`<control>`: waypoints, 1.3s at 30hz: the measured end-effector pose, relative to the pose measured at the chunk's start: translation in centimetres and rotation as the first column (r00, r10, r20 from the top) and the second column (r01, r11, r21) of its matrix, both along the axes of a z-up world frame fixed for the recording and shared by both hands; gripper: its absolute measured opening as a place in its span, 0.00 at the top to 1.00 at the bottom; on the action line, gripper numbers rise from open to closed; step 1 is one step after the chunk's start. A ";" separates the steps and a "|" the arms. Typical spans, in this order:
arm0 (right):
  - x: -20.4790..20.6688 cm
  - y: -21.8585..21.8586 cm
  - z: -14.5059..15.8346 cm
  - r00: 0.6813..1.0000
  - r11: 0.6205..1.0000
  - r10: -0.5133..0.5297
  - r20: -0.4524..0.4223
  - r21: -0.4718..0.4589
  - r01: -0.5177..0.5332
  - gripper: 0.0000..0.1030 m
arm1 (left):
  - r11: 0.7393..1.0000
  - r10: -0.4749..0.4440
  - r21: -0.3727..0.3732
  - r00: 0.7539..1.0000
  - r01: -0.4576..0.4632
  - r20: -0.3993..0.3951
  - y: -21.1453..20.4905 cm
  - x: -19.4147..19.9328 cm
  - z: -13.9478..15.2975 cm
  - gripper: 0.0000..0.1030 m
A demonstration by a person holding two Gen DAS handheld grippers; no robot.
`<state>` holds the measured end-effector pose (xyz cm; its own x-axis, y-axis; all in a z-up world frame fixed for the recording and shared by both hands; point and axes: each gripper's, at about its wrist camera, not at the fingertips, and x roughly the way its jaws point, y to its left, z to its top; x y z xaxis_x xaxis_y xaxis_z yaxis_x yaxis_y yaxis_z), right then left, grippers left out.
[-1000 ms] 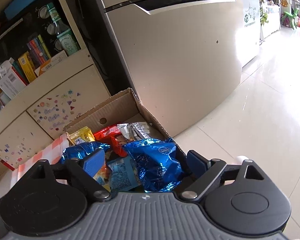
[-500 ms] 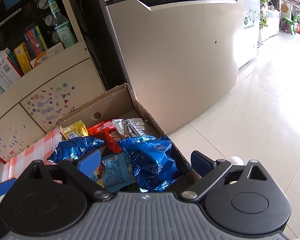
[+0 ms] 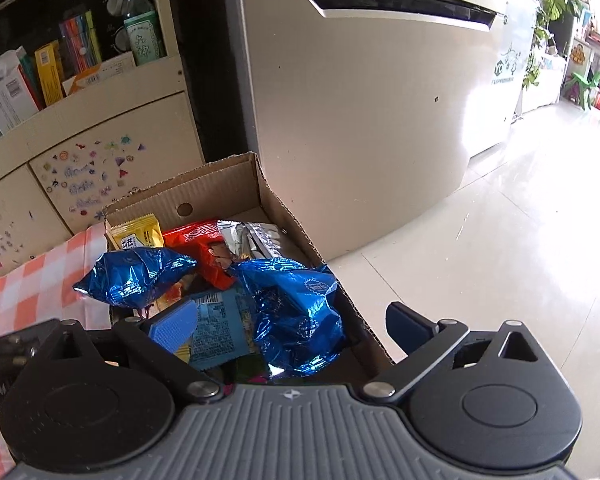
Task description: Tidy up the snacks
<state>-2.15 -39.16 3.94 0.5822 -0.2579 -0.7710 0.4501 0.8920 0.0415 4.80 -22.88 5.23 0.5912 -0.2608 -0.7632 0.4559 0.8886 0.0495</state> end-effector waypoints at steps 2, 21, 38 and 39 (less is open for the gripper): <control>0.0 0.1 -0.1 1.000 1.000 0.002 -0.006 -0.002 -0.002 0.00 | 1.000 -0.005 0.000 1.000 0.005 -0.007 0.0 0.3 -0.2 0.02; 0.7 1.8 -1.4 0.995 0.999 -0.001 -0.103 -0.052 -0.004 0.00 | 0.999 0.017 0.045 0.999 -0.015 -0.049 -0.4 2.2 -2.4 0.01; 1.1 2.4 -1.9 0.992 0.998 0.005 -0.125 -0.061 -0.013 0.00 | 0.997 0.024 0.068 0.997 -0.019 -0.075 -0.6 2.4 -3.3 0.02; 1.1 2.4 -1.9 0.992 0.998 0.005 -0.126 -0.061 -0.013 0.00 | 0.997 0.024 0.069 0.997 -0.019 -0.075 -0.6 2.4 -3.3 0.02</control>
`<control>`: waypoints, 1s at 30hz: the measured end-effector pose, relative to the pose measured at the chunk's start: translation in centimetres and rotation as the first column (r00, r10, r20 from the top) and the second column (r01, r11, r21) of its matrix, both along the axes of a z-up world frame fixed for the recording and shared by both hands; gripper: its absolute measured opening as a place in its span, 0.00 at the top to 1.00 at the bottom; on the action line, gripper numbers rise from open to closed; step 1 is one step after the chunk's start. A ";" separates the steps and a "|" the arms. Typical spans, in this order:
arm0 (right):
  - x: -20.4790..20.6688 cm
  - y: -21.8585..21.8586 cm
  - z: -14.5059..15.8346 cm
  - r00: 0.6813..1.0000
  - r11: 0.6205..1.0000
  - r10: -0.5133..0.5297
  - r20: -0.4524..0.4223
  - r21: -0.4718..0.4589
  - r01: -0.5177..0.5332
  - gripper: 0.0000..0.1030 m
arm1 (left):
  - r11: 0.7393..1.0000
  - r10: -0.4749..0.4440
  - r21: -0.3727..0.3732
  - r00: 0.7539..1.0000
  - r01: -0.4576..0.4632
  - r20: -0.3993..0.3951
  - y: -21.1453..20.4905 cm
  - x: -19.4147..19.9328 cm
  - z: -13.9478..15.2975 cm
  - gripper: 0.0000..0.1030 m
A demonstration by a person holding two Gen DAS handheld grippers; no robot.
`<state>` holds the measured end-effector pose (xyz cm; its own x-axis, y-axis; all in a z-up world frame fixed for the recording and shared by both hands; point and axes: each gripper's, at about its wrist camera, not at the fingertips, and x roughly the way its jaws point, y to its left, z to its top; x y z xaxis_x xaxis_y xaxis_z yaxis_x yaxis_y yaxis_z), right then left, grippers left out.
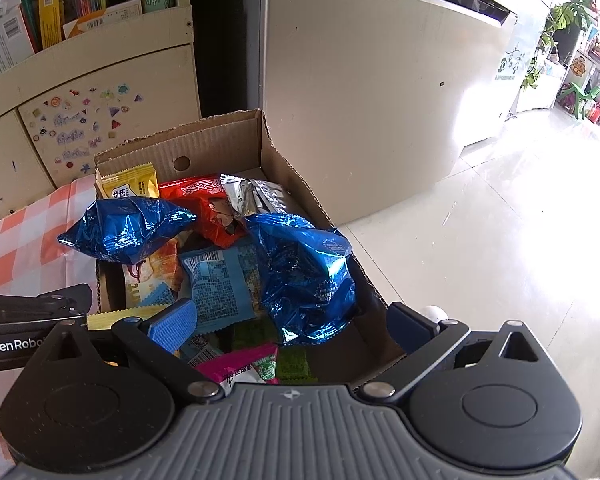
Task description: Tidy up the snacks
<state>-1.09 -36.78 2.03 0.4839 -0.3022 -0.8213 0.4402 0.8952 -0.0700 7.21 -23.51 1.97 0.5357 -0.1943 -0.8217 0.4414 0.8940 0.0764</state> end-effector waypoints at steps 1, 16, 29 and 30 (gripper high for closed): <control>0.0 0.0 0.0 1.000 1.000 -0.001 -0.001 0.000 0.001 0.00 | 1.000 0.000 0.001 1.000 0.000 0.000 0.0 0.0 0.0 0.02; 0.1 -0.1 -0.2 1.000 1.000 -0.001 -0.005 -0.002 0.001 0.00 | 1.000 -0.002 0.010 1.000 0.002 0.000 0.0 0.0 -0.1 0.03; 0.4 0.7 -0.1 1.000 1.000 0.003 0.002 -0.011 -0.003 0.00 | 1.000 -0.003 0.020 1.000 0.003 0.031 0.7 -0.1 0.1 0.03; 0.4 0.8 -0.1 1.000 1.000 0.002 0.003 -0.011 -0.002 0.00 | 1.000 -0.004 0.020 0.999 0.003 0.032 0.7 -0.1 0.1 0.03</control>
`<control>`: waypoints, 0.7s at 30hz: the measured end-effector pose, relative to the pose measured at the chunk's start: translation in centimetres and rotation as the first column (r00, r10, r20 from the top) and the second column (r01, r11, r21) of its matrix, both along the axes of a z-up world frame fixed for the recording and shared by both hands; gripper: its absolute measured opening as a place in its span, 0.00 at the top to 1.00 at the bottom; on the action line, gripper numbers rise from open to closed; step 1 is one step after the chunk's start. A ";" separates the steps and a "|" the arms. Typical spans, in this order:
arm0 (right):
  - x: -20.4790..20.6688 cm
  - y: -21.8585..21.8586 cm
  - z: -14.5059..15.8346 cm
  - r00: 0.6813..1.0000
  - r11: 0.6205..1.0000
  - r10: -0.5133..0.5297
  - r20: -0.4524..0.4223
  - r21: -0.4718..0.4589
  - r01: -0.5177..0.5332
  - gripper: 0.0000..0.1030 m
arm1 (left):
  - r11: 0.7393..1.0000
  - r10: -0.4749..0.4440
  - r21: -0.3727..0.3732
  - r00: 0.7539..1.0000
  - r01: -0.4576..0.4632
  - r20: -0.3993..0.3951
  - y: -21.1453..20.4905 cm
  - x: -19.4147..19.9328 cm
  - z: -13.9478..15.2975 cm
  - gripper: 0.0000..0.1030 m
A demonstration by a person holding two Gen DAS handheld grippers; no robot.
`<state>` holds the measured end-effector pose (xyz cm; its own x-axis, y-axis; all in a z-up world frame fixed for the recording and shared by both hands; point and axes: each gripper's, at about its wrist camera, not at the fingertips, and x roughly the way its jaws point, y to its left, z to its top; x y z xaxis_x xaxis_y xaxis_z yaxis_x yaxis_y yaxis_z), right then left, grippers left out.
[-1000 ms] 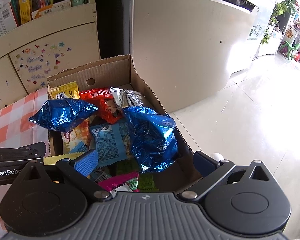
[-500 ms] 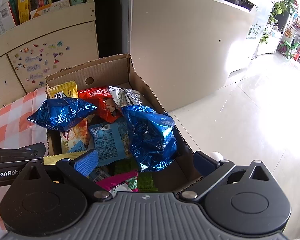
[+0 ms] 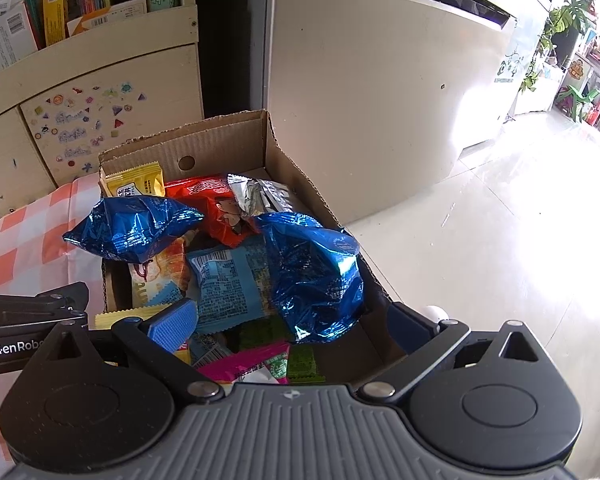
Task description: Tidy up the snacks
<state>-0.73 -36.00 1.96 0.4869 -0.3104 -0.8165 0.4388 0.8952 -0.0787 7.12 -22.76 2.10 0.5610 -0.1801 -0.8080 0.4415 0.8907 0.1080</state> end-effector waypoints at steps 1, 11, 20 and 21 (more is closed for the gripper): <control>0.0 0.0 0.0 1.000 1.000 -0.001 0.002 0.001 0.001 0.00 | 1.000 0.000 -0.001 1.000 0.000 0.000 0.1 0.0 0.0 0.03; -0.7 1.7 0.5 0.998 0.999 0.011 0.055 0.032 -0.012 0.00 | 0.999 0.026 0.022 0.999 -0.026 0.038 1.9 -0.5 0.9 0.02; -1.2 4.7 0.3 0.991 0.994 0.091 0.098 0.051 -0.096 0.00 | 0.996 0.087 0.015 0.996 -0.087 0.027 5.8 -1.3 0.9 0.01; -1.3 5.1 0.3 0.989 0.993 0.103 0.101 0.052 -0.109 0.00 | 0.996 0.092 0.016 0.995 -0.093 0.027 6.3 -1.5 0.8 0.01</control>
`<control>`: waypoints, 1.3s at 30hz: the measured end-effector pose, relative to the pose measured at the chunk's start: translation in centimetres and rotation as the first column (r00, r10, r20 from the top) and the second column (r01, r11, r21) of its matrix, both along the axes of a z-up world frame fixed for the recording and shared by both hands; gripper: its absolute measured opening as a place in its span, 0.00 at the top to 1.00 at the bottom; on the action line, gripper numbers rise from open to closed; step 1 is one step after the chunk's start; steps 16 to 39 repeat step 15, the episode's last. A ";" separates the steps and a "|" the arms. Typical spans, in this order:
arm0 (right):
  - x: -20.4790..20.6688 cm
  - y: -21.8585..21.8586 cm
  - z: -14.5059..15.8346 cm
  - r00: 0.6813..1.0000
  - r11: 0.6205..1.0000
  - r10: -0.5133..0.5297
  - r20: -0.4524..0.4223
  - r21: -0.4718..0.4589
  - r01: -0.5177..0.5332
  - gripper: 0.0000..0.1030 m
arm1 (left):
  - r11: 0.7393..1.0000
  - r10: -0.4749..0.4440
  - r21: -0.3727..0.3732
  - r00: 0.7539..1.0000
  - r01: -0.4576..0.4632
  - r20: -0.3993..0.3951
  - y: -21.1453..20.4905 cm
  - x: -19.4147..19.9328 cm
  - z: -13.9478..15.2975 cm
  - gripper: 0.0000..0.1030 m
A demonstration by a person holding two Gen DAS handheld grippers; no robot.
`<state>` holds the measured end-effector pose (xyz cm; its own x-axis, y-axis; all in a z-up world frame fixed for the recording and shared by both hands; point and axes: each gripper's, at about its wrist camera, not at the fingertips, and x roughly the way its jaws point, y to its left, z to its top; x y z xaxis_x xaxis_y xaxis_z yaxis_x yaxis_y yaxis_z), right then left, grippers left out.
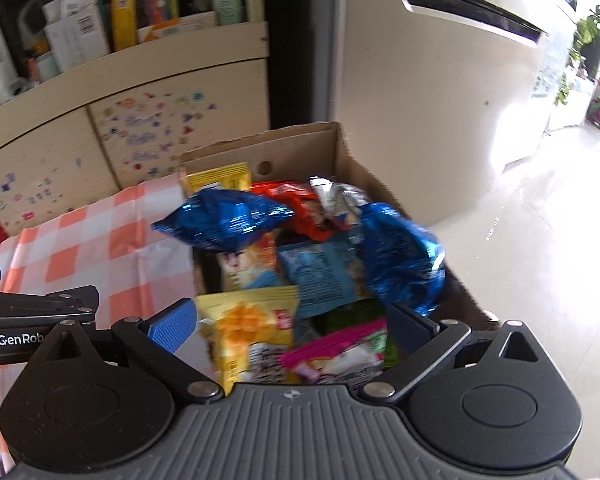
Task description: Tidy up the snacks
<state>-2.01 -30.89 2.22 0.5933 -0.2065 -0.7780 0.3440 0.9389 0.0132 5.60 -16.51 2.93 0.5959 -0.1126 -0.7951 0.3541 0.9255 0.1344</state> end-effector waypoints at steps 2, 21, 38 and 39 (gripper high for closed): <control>-0.1 0.8 -0.2 1.000 1.000 0.030 0.004 0.002 -0.030 0.00 | 1.000 0.013 0.006 1.000 -0.013 0.001 1.0 -0.4 -0.2 0.01; -0.3 7.1 -2.4 0.984 0.984 0.181 -0.006 0.005 -0.181 0.00 | 0.993 0.109 0.042 0.994 -0.107 -0.031 7.6 -2.1 -2.7 0.01; -0.3 7.1 -2.4 0.984 0.984 0.181 -0.006 0.005 -0.181 0.00 | 0.993 0.109 0.042 0.994 -0.107 -0.031 7.6 -2.1 -2.7 0.01; -0.3 7.1 -2.4 0.984 0.984 0.181 -0.006 0.005 -0.181 0.00 | 0.993 0.109 0.042 0.994 -0.107 -0.031 7.6 -2.1 -2.7 0.01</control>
